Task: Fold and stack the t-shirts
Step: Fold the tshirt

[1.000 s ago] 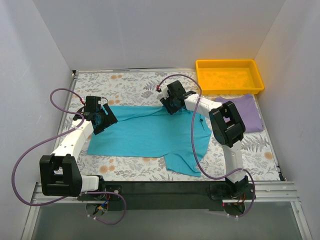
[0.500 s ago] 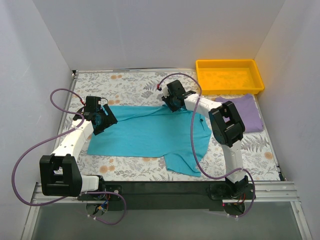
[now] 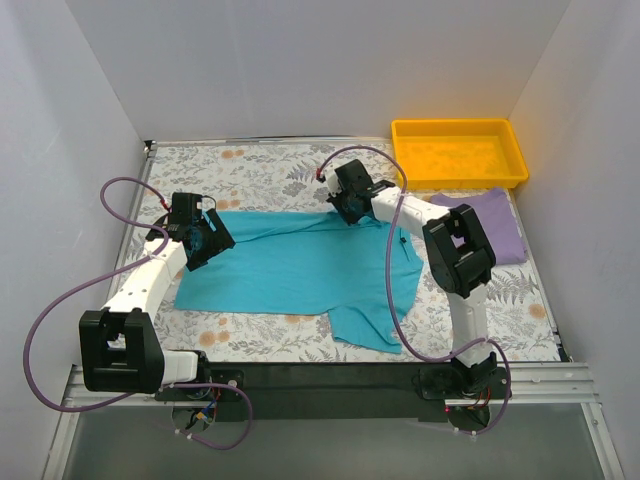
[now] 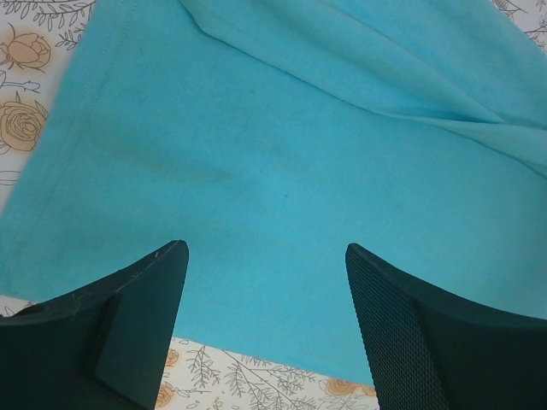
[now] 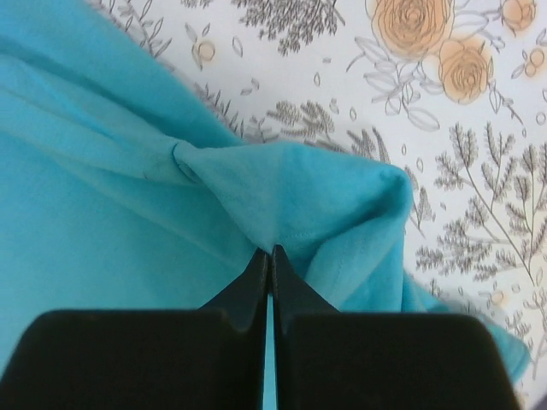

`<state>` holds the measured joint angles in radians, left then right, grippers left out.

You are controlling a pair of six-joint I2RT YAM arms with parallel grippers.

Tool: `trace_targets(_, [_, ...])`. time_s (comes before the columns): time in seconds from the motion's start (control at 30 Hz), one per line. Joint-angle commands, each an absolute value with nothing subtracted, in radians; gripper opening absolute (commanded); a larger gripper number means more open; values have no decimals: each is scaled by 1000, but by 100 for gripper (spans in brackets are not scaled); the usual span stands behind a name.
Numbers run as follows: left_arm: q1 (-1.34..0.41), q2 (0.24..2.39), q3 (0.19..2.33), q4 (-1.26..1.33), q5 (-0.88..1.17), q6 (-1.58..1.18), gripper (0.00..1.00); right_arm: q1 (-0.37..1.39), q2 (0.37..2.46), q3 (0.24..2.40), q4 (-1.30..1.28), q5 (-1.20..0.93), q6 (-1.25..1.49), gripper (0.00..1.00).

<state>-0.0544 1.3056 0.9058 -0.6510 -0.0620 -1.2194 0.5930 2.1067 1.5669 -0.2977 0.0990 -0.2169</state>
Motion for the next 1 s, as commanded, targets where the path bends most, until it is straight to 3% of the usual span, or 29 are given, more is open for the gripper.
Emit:
trace_targets(0.0, [-55,1289,926,-660,-80,-1215,69,618,1967,1537,-394,110,-203,1])
trace_targets(0.47, [-55,1296,937,-669,-71,-1226,69,706,1893,1513,-857,35,-69,1])
trace_targets(0.8, [-55,1296,916,-663,-55,-1238,68,732,1904,1523,-976,-40,-6,1])
trace_targets(0.83, [-55,1298,914,-661,-55,-1239,69,732,1910,1531,-980,-64,15,2])
trace_targets(0.87, [-54,1299,911,-658,-55,-1239,68,730,1911,1537,-980,-77,15,11])
trace_targets(0.97, [-55,1307,911,-653,-63,-1244,69,730,1919,1568,-974,-95,8,22])
